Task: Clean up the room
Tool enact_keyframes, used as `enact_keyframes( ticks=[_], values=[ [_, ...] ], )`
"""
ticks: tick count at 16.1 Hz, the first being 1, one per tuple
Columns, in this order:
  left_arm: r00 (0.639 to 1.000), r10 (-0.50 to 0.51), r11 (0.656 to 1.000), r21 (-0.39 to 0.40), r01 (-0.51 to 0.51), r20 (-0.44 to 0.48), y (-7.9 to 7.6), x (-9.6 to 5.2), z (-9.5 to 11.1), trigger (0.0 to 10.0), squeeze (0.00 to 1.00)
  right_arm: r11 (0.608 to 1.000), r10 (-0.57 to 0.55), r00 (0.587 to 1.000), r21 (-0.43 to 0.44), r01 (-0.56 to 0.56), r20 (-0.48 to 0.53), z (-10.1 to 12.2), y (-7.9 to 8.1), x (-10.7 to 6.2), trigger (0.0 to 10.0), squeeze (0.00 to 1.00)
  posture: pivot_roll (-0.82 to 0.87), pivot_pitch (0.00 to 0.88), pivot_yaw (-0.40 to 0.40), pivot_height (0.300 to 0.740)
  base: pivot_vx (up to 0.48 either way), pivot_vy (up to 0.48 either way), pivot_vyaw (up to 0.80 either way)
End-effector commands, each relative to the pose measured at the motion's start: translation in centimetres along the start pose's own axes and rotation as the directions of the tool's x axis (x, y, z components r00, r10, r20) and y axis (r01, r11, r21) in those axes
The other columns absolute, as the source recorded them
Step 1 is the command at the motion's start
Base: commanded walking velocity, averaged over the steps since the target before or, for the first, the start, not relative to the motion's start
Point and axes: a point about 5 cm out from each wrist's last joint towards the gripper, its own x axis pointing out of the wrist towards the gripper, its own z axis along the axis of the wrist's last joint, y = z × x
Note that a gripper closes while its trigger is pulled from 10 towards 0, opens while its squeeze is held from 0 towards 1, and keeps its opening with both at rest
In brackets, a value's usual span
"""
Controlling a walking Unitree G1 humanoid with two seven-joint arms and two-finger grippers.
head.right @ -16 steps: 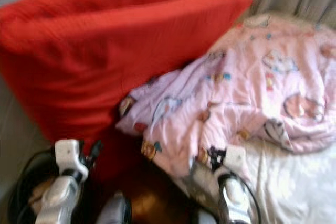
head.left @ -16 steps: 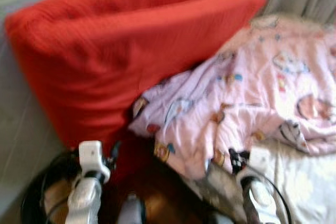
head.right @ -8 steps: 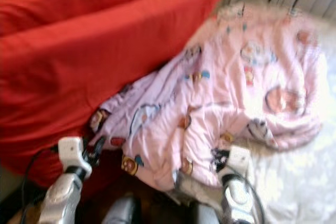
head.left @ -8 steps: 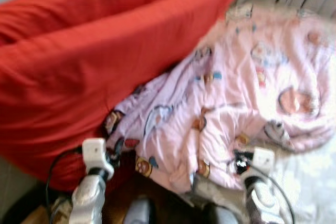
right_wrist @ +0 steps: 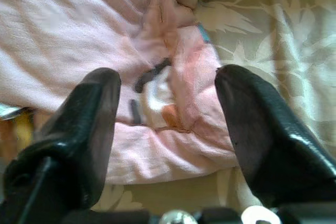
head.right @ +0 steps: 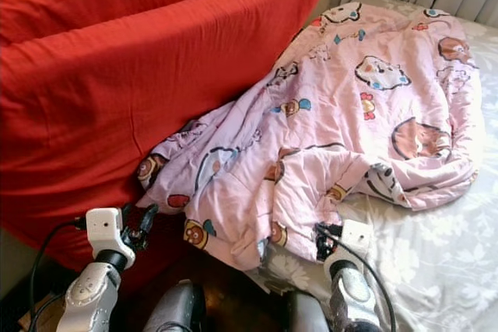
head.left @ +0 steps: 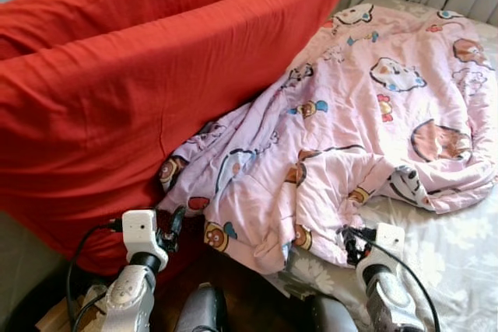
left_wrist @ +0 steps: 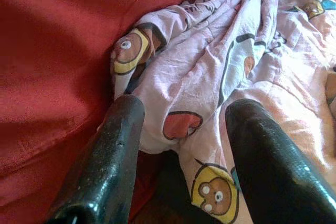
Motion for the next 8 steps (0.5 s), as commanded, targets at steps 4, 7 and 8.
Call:
enact_keyframes(
  ticks=[4,7,8],
  values=[
    [1.000,-0.007,1.000,0.026,0.007,-0.002,0.5,-0.8,0.4,10.0,0.00,0.998,-0.069,0.997,0.010,0.070,-0.030,0.3,-0.9,0.2,10.0,1.00,0.12,0.212,0.058,0.638,0.000,0.000,0.00],
    [1.000,-0.016,0.999,0.030,0.015,0.013,0.4,-0.9,1.2,10.0,0.00,0.996,-0.085,0.996,-0.006,0.085,-0.034,0.7,-1.2,0.4,10.0,0.00,0.13,0.237,0.066,0.638,0.000,0.000,0.00],
    [1.000,-0.020,0.999,0.030,0.019,0.021,0.3,-0.9,1.6,10.0,0.00,0.995,-0.102,0.994,0.000,0.102,-0.032,1.0,-1.5,0.5,10.0,0.00,0.14,0.253,0.070,0.638,0.000,0.000,0.00]
  ],
)
